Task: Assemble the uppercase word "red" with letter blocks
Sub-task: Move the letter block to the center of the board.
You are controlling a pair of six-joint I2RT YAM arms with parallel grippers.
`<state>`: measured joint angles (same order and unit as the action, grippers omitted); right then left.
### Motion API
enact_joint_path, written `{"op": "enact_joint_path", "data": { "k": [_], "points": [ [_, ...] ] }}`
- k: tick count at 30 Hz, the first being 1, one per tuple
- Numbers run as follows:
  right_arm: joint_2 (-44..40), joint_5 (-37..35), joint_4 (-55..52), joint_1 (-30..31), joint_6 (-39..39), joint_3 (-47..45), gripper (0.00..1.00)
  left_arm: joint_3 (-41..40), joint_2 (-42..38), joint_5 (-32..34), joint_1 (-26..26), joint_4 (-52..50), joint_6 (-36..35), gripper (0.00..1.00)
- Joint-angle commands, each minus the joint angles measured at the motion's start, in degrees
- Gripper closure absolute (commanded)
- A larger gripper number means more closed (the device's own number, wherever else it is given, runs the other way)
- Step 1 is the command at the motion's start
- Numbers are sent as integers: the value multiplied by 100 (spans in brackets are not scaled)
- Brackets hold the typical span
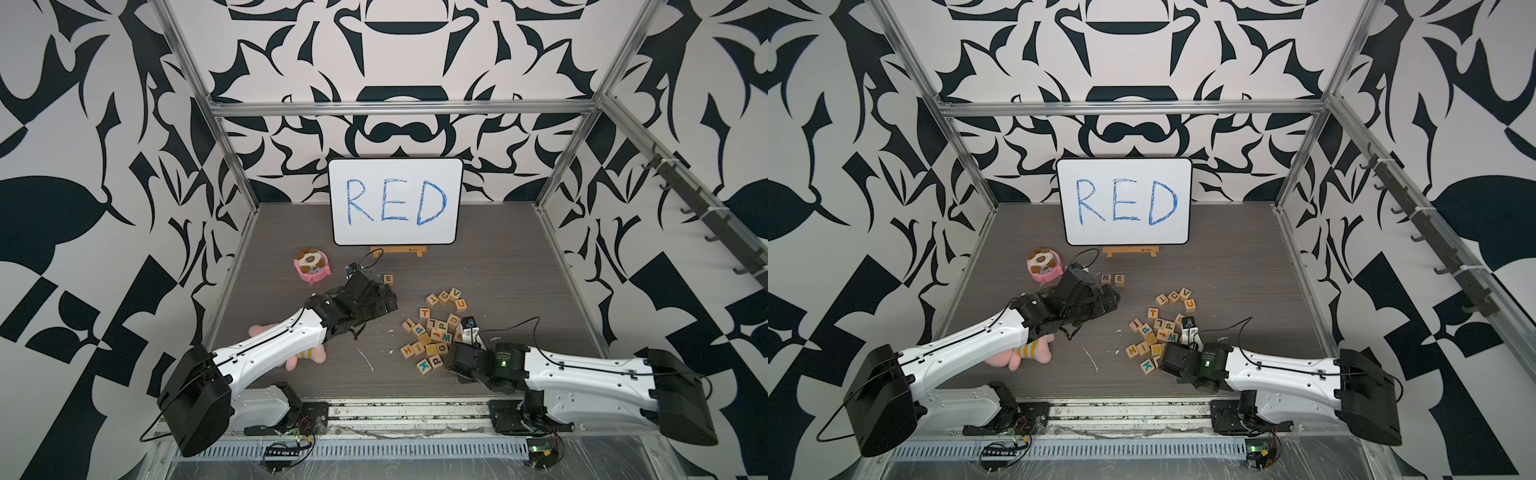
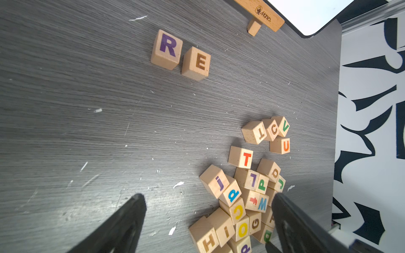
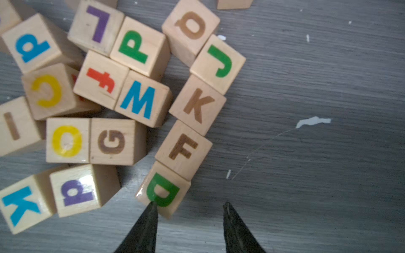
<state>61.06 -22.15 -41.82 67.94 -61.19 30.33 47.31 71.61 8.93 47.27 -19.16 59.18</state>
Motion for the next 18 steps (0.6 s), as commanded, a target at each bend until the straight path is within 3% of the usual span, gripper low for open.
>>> {"op": "enact_joint_path", "data": {
  "k": [1,6,11,18],
  "points": [
    [-48,-295,-563,-279,-218,71,53,-79,-135,69,2,-123,24,6],
    [-316,-251,-773,-374,-99,333,54,-90,-197,103,2,-133,15,6],
    [-724,75,-108,-363,310,286,49,-134,-252,169,2,-101,24,6],
    [-145,109,189,-361,374,322,44,-130,-252,173,2,-95,32,6]
  ]
}}
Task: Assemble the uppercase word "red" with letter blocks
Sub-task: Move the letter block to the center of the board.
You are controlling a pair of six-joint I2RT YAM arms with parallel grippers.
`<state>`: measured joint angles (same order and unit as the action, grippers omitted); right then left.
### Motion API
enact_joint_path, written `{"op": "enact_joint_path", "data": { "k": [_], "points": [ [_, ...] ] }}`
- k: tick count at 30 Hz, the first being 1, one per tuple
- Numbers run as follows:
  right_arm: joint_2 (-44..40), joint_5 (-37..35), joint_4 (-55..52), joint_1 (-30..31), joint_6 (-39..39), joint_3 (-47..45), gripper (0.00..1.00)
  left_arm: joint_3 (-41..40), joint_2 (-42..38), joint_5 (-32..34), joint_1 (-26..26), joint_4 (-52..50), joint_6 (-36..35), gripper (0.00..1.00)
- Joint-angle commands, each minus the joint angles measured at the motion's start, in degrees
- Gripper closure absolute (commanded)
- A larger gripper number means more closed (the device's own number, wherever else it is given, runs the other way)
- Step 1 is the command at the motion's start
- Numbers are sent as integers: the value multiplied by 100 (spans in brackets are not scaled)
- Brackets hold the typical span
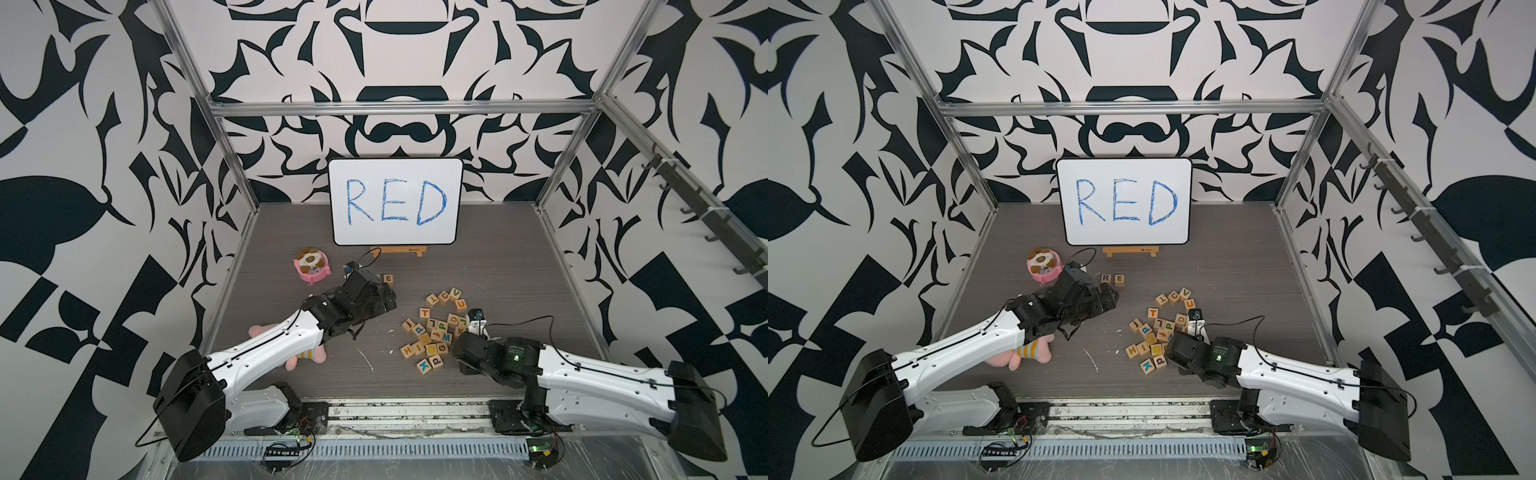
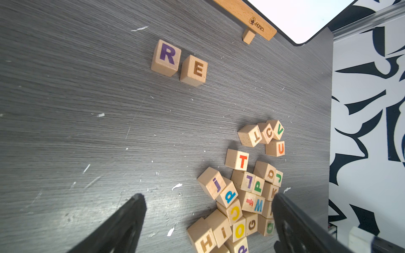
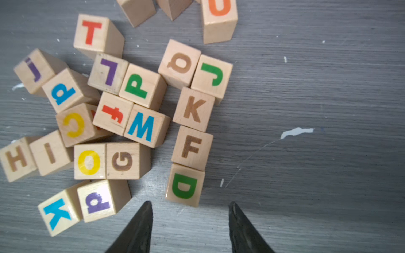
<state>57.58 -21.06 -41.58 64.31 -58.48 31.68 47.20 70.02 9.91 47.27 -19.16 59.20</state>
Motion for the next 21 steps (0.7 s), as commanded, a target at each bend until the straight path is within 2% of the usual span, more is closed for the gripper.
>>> {"op": "enact_joint_path", "data": {
  "k": [1,9,21],
  "points": [
    [317,5,198,-2,109,215,44,-115,-85,72,2,-98,30,6],
    [726,-271,-72,-7,-61,197,43,-106,-74,81,2,-83,30,6],
    [431,-337,-373,-366,-155,-144,44,-88,-39,46,2,-83,30,6]
  ]
}}
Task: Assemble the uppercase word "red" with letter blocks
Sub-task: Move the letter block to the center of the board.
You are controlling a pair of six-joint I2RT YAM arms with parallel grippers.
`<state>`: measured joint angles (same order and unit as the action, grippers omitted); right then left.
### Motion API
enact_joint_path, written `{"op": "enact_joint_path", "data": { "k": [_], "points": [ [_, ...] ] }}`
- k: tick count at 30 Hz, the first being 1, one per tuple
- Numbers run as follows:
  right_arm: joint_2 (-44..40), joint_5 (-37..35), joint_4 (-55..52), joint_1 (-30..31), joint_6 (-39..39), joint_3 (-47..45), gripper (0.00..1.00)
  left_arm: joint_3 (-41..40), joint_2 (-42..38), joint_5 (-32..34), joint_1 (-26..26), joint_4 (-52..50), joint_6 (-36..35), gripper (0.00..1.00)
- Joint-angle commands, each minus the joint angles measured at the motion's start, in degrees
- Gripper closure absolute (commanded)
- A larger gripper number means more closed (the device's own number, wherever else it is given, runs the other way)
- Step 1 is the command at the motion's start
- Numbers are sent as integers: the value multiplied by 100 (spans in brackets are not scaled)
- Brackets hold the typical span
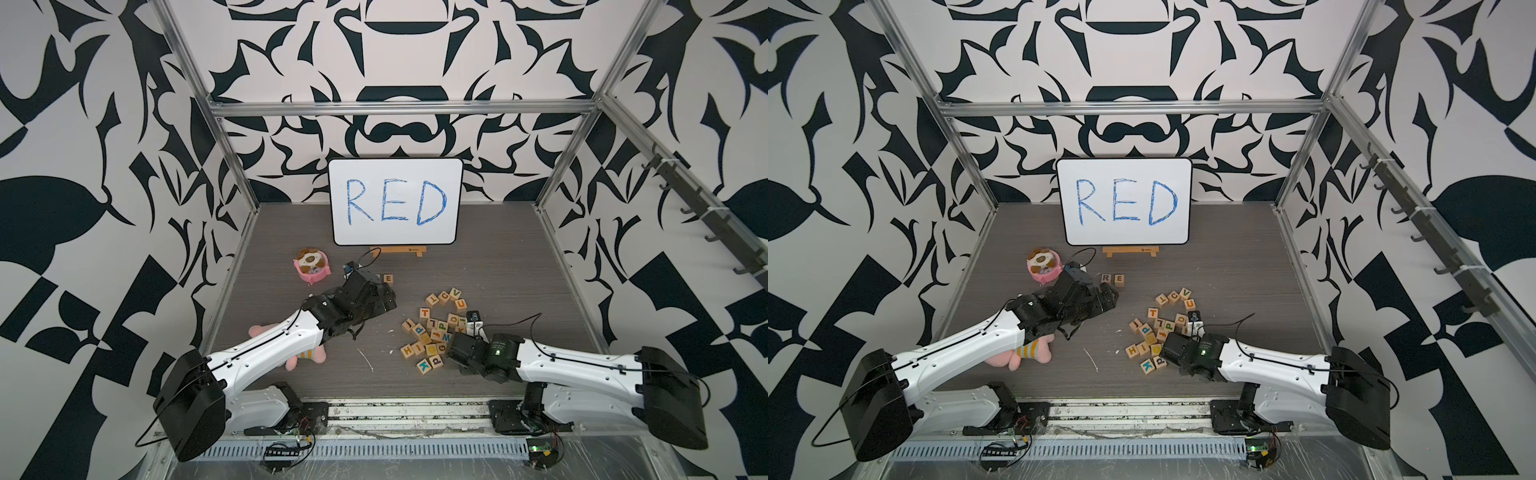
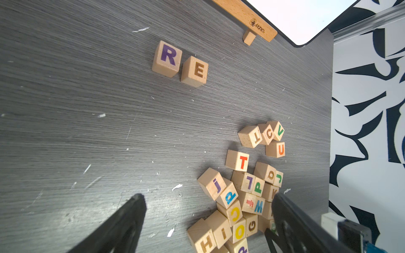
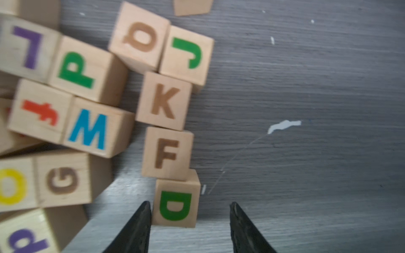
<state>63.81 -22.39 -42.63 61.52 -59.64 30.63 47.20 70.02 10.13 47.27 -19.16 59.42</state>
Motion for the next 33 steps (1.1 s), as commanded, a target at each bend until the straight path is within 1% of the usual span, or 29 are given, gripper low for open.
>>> {"op": "enact_joint_path", "data": {
  "k": [1,6,10,16,19,20,22,24,28,30,32,33],
  "points": [
    [-246,-187,-279,-116,-39,-55,44,-86,-48,24,2,-88,8,6],
    [-361,-82,-406,-388,-134,-69,44,-115,-75,27,2,-86,17,6],
    [-369,-85,-634,-671,-299,-23,48,-135,-111,34,2,-99,17,6],
    [-516,-28,-817,-1114,-348,31,53,-158,-166,56,2,-137,17,6],
    [-684,-48,-1062,-1217,-547,253,52,-185,-194,83,2,-123,26,6],
    [-738,-46,-1152,-1238,-667,352,50,-185,-197,85,2,-121,26,6],
    [-829,32,-1338,-1273,-1062,559,46,-185,-193,85,2,-123,35,6],
    [-902,246,-1427,-1296,-1628,700,44,-174,-198,81,2,-110,39,6],
    [-1009,679,-1424,-1368,-3033,727,41,-178,-193,75,2,-80,39,6],
    [-1052,835,-1477,-1413,-3865,716,40,-185,-196,56,2,-61,35,6],
    [-1103,842,-1519,-1414,-4608,666,40,-198,-195,50,2,-41,35,6],
    [-1116,781,-1500,-1415,-4890,630,38,-205,-197,50,2,-26,26,6]
  ]
}}
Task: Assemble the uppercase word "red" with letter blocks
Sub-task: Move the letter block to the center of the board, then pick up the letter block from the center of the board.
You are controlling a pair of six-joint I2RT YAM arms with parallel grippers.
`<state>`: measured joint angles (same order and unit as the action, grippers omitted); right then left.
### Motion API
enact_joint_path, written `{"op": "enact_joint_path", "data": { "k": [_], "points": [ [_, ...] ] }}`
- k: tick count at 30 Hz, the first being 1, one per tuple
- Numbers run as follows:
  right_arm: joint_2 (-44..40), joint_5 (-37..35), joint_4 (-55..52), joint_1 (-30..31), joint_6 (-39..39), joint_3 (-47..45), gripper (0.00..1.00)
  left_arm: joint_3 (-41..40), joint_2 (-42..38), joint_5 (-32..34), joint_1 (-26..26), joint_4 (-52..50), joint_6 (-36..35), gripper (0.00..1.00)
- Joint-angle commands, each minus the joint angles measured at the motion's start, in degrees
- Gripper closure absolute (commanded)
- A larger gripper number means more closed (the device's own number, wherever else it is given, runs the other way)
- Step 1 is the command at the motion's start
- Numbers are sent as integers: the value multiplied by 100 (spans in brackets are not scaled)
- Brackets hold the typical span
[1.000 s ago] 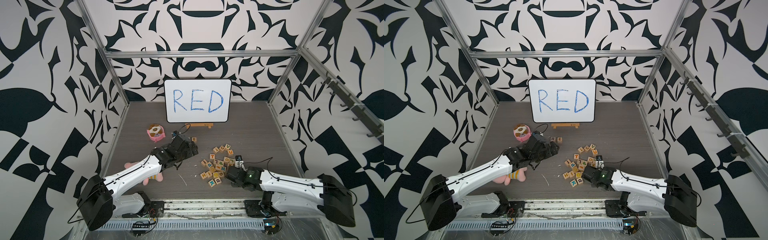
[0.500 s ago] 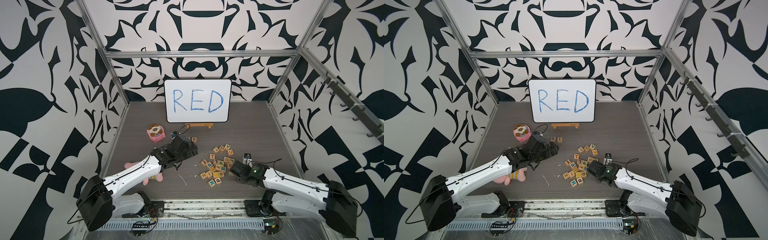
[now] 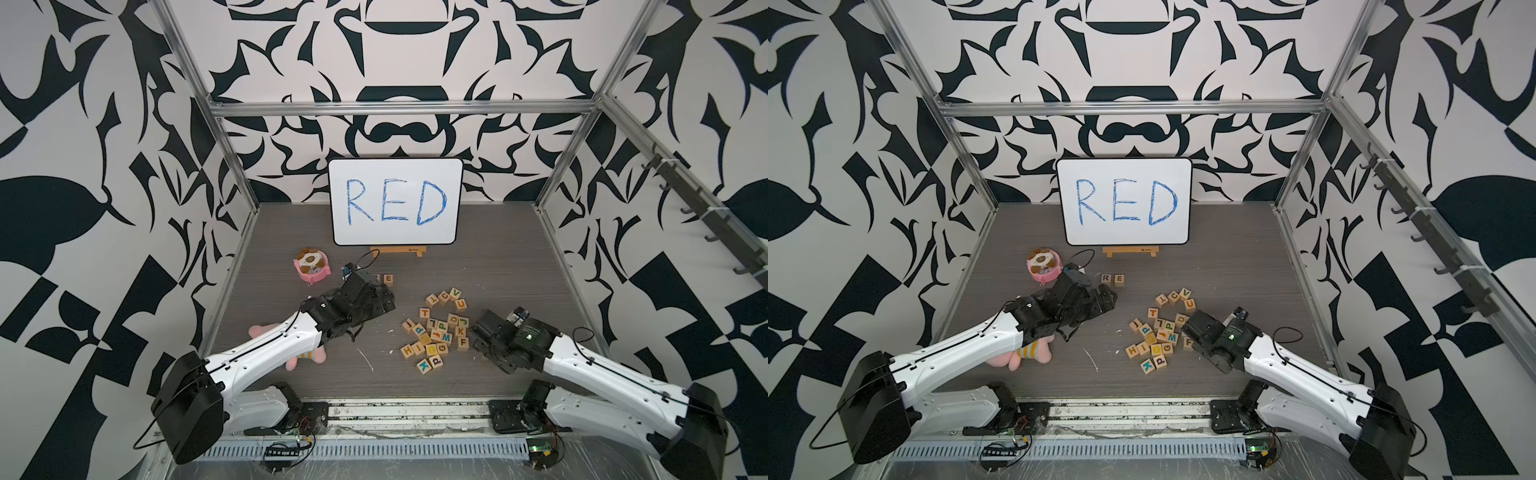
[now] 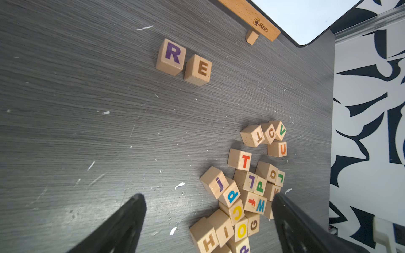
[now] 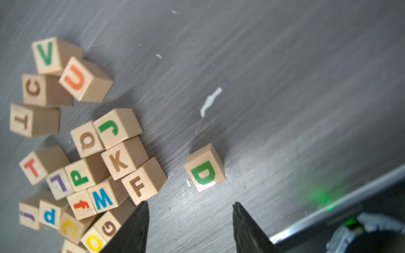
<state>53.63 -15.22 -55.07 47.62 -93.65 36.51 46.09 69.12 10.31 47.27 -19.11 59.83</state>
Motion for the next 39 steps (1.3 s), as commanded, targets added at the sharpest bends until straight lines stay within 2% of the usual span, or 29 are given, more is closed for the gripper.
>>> {"op": "enact_joint_path", "data": {
  "k": [1,6,10,14,23,39],
  "points": [
    [-98,-2,-244,-25,-1685,27,34,-112,-105,40,2,-18,-18,6],
    [-89,-177,-176,-44,-2581,-144,24,-157,-155,49,2,31,-85,6],
    [-158,5,363,-45,-3094,-536,23,-196,-210,101,2,66,-137,6],
    [-178,-116,708,-53,-3381,-753,25,-202,-234,128,2,67,-143,6],
    [186,-344,1050,-266,-3433,-798,27,-222,-223,121,2,98,-183,6],
    [434,-304,1645,-757,-3094,-1068,42,-302,-262,153,2,110,-183,6]
  ]
}}
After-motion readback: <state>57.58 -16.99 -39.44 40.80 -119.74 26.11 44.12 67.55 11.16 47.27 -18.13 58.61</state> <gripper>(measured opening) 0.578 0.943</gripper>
